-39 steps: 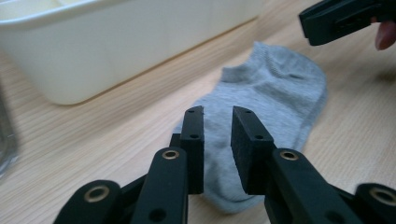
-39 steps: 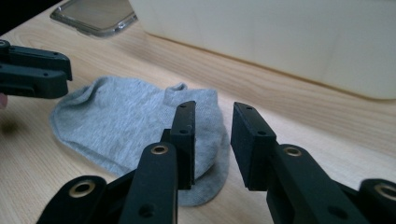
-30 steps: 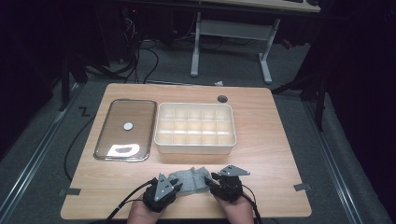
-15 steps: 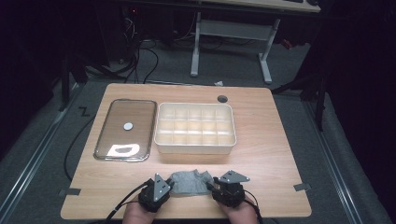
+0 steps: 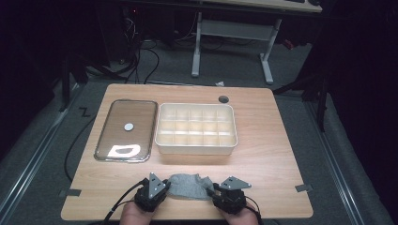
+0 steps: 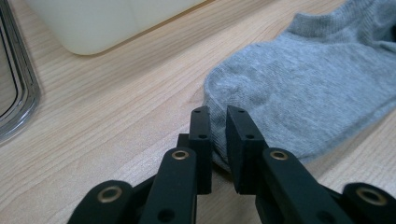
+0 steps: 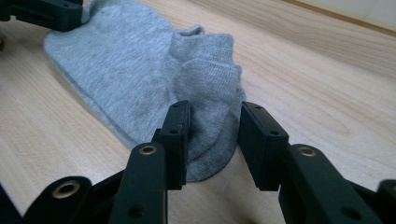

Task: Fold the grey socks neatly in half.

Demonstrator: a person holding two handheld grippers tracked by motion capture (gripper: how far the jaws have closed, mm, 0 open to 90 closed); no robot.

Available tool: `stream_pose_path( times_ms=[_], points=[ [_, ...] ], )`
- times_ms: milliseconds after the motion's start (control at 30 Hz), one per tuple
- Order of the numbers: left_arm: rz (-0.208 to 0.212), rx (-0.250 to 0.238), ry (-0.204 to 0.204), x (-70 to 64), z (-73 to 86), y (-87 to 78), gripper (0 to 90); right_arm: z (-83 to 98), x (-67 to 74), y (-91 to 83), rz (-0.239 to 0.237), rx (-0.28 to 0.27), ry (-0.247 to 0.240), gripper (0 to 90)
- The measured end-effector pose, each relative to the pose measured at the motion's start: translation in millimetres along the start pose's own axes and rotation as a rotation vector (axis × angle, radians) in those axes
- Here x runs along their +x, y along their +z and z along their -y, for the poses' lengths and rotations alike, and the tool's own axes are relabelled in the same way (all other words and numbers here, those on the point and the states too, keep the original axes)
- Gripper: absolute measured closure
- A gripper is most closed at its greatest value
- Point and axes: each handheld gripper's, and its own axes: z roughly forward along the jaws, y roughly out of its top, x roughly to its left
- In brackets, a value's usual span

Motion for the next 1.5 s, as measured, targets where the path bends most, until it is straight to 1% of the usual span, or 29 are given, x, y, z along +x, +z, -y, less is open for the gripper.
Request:
stream_pose_path(
  times_ms=[100, 133, 167, 200, 233, 300, 500, 533, 633, 667, 700, 800, 833, 900, 933, 967, 1000, 1033, 1067, 1133, 1167, 1233, 1267, 1300, 1333, 1367, 1433, 1467, 1500],
  points=[
    [-0.001, 0.003, 0.003, -0.3, -0.1, -0.2, 81.0, 1.5, 3.3, -0.1, -0.013, -0.006, 0.000, 75.5],
    [-0.001, 0.003, 0.003, -0.3, -0.1, -0.2, 80.9, 1.5, 3.3, -0.1, -0.013, -0.006, 0.000, 75.5],
    [0.000, 0.000, 0.000, -0.1, 0.0, 0.0, 80.8, 1.3, 3.3, 0.0, -0.022, -0.004, 0.004, 79.1],
    [0.000, 0.000, 0.000, -0.1, 0.0, 0.0, 80.7, 1.3, 3.3, 0.0, -0.022, -0.004, 0.004, 79.1],
    [-0.002, 0.001, 0.001, -0.3, 0.0, -0.2, 80.6, 1.3, 3.5, 0.2, -0.029, -0.005, 0.012, 81.7],
    [-0.004, 0.001, 0.004, -0.6, -0.1, -0.3, 80.6, 0.9, 3.7, -0.1, -0.031, -0.001, 0.013, 83.0],
    [-0.014, 0.000, 0.015, -2.3, -0.2, -0.3, 80.5, -0.1, -0.4, -0.6, -0.033, -0.008, 0.035, 83.7],
    [-0.016, 0.000, 0.022, -3.2, -0.4, -0.2, 80.5, -1.5, -3.8, -1.3, -0.041, -0.025, 0.052, 83.7],
    [-0.017, 0.003, 0.030, -3.9, -1.0, 0.1, 80.4, -4.8, -9.0, -2.9, -0.043, -0.042, 0.075, 83.7],
    [-0.017, 0.001, 0.030, -4.4, -1.2, 0.4, 80.4, -4.8, -9.0, -2.9, -0.043, -0.042, 0.075, 83.7],
    [-0.014, 0.007, 0.027, -5.7, -3.2, 1.1, 79.6, -7.0, -11.9, -3.1, -0.046, -0.044, 0.083, 83.7],
    [-0.014, 0.019, 0.028, -7.1, -6.5, 2.0, 75.9, -8.1, -15.1, -2.2, -0.047, -0.037, 0.078, 83.6],
    [-0.008, 0.022, 0.033, -8.4, -10.4, 2.1, 75.0, -7.9, -15.6, -1.8, -0.047, -0.035, 0.077, 83.6],
    [0.000, 0.002, 0.026, -10.2, -14.8, 1.5, 73.6, -7.2, -16.6, -1.5, -0.044, -0.034, 0.078, 83.6],
    [0.000, 0.002, 0.026, -10.2, -14.8, 1.5, 73.4, -6.9, -17.0, -1.3, -0.046, -0.033, 0.074, 83.6],
    [0.018, -0.017, 0.018, -12.6, -20.7, 1.1, 73.5, -6.6, -17.0, -1.3, -0.046, -0.032, 0.072, 83.6],
    [0.018, -0.017, 0.018, -12.6, -20.7, 1.1, 73.6, -6.4, -16.9, -1.1, -0.046, -0.030, 0.072, 83.6],
    [0.036, -0.028, 0.009, -14.4, -24.3, 1.8, 73.6, -6.4, -16.9, -1.1, -0.046, -0.030, 0.072, 83.6],
    [0.079, -0.040, -0.012, -18.9, -33.1, 4.3, 74.3, -6.3, -16.7, -0.7, -0.047, -0.029, 0.070, 83.5],
    [0.115, -0.051, -0.023, -24.6, -42.7, 8.9, 76.8, -6.3, -16.3, 0.1, -0.048, -0.030, 0.065, 83.6],
    [0.119, -0.052, -0.018, -27.6, -47.3, 12.5, 78.2, -6.3, -16.0, 0.4, -0.048, -0.029, 0.059, 83.5],
    [0.118, -0.047, -0.011, -29.6, -50.3, 15.6, 83.7, -6.3, -15.4, 0.6, -0.047, -0.027, 0.062, 83.5],
    [0.113, -0.021, -0.003, -33.6, -57.0, 26.8, 87.3, -6.3, -14.9, 0.8, -0.049, -0.027, 0.061, 83.5],
    [0.113, -0.021, -0.003, -33.6, -57.0, 26.8, 89.3, -6.3, -14.9, 0.8, -0.049, -0.027, 0.061, 83.5],
    [0.125, 0.014, -0.011, -35.2, -59.0, 36.8, 90.0, -6.2, -14.8, 0.7, -0.050, -0.027, 0.061, 83.5],
    [0.135, 0.033, -0.015, -36.4, -58.6, 40.5, 90.0, -5.9, -15.1, 1.0, -0.050, -0.029, 0.059, 83.5],
    [0.138, 0.052, -0.008, -40.0, -56.0, 43.8, 90.0, -5.8, -15.5, 1.0, -0.052, -0.029, 0.062, 83.5],
    [0.138, 0.052, -0.008, -40.0, -56.0, 43.8, 90.0, -5.8, -15.5, 1.0, -0.052, -0.029, 0.062, 83.5],
    [0.145, 0.063, -0.001, -42.9, -53.6, 45.0, 90.0, -5.5, -16.7, 0.6, -0.050, -0.027, 0.064, 83.5]
  ],
)
